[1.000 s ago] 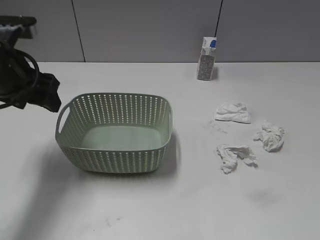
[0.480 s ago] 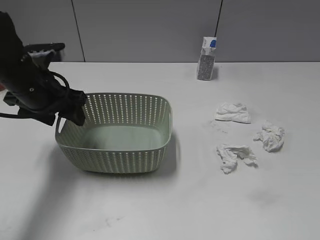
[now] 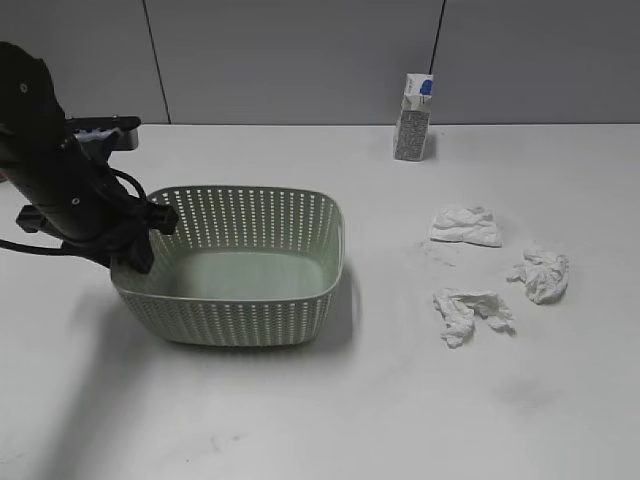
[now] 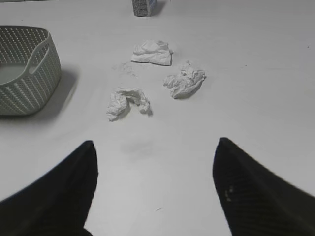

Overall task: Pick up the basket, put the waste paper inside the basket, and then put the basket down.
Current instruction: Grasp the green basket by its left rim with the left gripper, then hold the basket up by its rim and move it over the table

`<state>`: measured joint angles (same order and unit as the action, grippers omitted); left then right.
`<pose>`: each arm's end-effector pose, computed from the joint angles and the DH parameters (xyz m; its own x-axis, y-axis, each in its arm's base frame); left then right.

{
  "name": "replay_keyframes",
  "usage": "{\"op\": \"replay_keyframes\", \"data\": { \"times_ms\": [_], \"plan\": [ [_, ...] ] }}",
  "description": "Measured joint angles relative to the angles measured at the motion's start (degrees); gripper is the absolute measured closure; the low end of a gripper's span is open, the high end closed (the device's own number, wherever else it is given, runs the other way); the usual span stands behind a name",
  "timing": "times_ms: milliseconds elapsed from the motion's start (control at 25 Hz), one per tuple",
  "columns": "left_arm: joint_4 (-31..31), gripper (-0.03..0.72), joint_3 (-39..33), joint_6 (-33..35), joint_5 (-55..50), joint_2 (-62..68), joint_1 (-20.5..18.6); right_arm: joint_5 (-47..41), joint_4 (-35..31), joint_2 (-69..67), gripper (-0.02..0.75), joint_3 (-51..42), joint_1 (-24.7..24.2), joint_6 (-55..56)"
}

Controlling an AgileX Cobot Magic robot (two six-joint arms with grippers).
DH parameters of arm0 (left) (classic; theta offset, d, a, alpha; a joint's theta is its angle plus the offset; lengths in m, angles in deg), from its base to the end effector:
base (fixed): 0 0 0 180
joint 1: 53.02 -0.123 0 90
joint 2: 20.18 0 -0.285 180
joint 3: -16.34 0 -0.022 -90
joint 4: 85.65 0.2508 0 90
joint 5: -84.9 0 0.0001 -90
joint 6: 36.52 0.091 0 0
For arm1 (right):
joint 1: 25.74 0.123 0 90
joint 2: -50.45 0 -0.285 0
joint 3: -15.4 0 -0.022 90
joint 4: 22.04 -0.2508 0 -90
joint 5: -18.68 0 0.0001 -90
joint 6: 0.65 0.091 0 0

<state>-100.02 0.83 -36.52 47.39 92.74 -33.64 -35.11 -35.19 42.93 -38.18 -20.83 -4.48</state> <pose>0.3202 -0.1272 0.1599 -0.9659 0.1311 -0.2235 0.1759 0.9650 -0.1944 0.0065 0.0173 0.2641 -0.4244 0.0328 -0.9049 -0.2217 0.9651 0.1390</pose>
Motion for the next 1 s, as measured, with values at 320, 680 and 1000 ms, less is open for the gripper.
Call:
{"op": "replay_keyframes", "data": {
  "times_ms": [320,680,1000],
  "plan": [
    [-0.77,0.685,0.00,0.00,0.98,0.00,0.00,0.00,0.00,0.00,0.157,0.00,0.00,0.00],
    [-0.97,0.685,0.00,-2.21,0.58,-7.89,0.02,4.24,-0.14,-3.80,0.174,1.11,0.00,0.00],
    [-1.73,0.685,-1.31,-3.35,-2.45,-9.48,0.13,14.12,-0.92,-32.31,0.197,4.78,0.00,0.00]
  ]
}}
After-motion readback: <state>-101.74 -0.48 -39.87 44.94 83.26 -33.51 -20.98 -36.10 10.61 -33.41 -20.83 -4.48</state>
